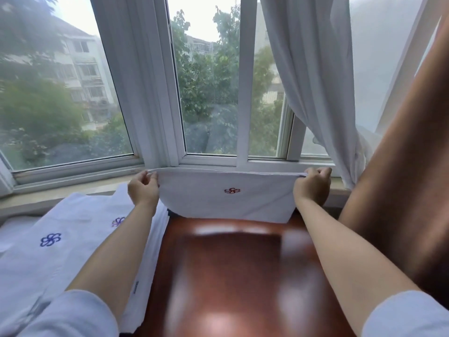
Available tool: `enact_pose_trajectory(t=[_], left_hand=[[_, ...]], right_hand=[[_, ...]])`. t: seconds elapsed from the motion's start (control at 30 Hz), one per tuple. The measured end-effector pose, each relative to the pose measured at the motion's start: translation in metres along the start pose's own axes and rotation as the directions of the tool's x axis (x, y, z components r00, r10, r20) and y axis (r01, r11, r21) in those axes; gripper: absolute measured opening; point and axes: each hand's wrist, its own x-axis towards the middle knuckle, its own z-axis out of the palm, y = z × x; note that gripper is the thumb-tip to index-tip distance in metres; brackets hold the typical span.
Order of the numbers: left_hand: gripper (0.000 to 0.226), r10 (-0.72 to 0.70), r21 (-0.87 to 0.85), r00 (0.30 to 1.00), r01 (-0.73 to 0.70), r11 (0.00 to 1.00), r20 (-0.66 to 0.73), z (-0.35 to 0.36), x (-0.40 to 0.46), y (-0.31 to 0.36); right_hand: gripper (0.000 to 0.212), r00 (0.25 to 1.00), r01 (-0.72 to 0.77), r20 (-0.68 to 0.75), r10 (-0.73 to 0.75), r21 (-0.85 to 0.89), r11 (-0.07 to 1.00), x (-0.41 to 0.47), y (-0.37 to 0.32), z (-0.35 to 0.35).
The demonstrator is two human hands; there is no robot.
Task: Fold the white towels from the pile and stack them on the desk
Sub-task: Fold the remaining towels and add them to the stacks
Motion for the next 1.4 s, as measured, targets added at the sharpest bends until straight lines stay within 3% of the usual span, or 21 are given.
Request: enact_pose_trajectory(t=[0.07, 0.1, 0.23, 0.3, 0.4, 0.5, 0.6, 0.9, 1.07, 1.3, 1.4], left_hand=[[0.023, -0.002, 0.187, 1.0, 0.0, 0.982, 0.008, -0.013, -0.024, -0.026], [0.02, -0.033, 0.263, 0.999, 0.027, 0.964, 0.019, -0.02, -0.038, -0.039], [0.02, -0.245, 0.468, 0.969, 0.204, 0.86, 0.026, -0.047, -0.093, -0.095], [0.022, -0.367, 0.565, 0.929, 0.274, 0.778, 0.055, -0.057, -0.117, -0.119], [0.023, -0.503, 0.651, 0.862, 0.349, 0.674, 0.059, -0.067, -0.144, -0.143], [0.017, -0.523, 0.675, 0.85, 0.348, 0.651, 0.065, -0.07, -0.15, -0.149], [0.011, -0.498, 0.634, 0.862, 0.334, 0.698, 0.094, -0.065, -0.137, -0.147], [0.004, -0.397, 0.579, 0.905, 0.243, 0.779, 0.154, -0.019, -0.071, -0.147], [0.013, -0.382, 0.594, 0.911, 0.223, 0.773, 0.154, 0.012, -0.035, -0.158], [0.039, -0.551, 0.694, 0.808, 0.274, 0.666, 0.21, 0.036, -0.025, -0.202], [0.017, -0.637, 0.753, 0.738, 0.284, 0.594, 0.225, 0.037, -0.022, -0.22]], right_hand=[[0.004, 0.992, -0.121, 0.048, 0.12, 0.008, 0.993, -0.017, 0.019, -0.007], [0.009, 0.984, -0.147, 0.088, 0.152, -0.065, 0.987, -0.025, 0.033, -0.009], [0.036, 0.891, -0.027, 0.37, 0.263, -0.535, 0.844, -0.066, 0.09, -0.02], [0.037, 0.809, -0.016, 0.446, 0.383, -0.635, 0.772, -0.085, 0.114, -0.024], [0.037, 0.749, 0.027, 0.463, 0.473, -0.735, 0.677, -0.104, 0.128, -0.027], [0.036, 0.725, 0.023, 0.454, 0.518, -0.767, 0.641, -0.107, 0.126, -0.024], [0.037, 0.736, 0.004, 0.425, 0.527, -0.781, 0.624, -0.099, 0.123, -0.014], [0.031, 0.788, -0.139, 0.381, 0.485, -0.657, 0.741, -0.058, 0.111, 0.037], [0.031, 0.805, -0.13, 0.386, 0.45, -0.624, 0.77, -0.038, 0.113, 0.073], [0.029, 0.777, -0.034, 0.449, 0.442, -0.671, 0.741, -0.048, 0.149, 0.118], [0.033, 0.807, 0.015, 0.428, 0.407, -0.704, 0.71, -0.058, 0.167, 0.126]])
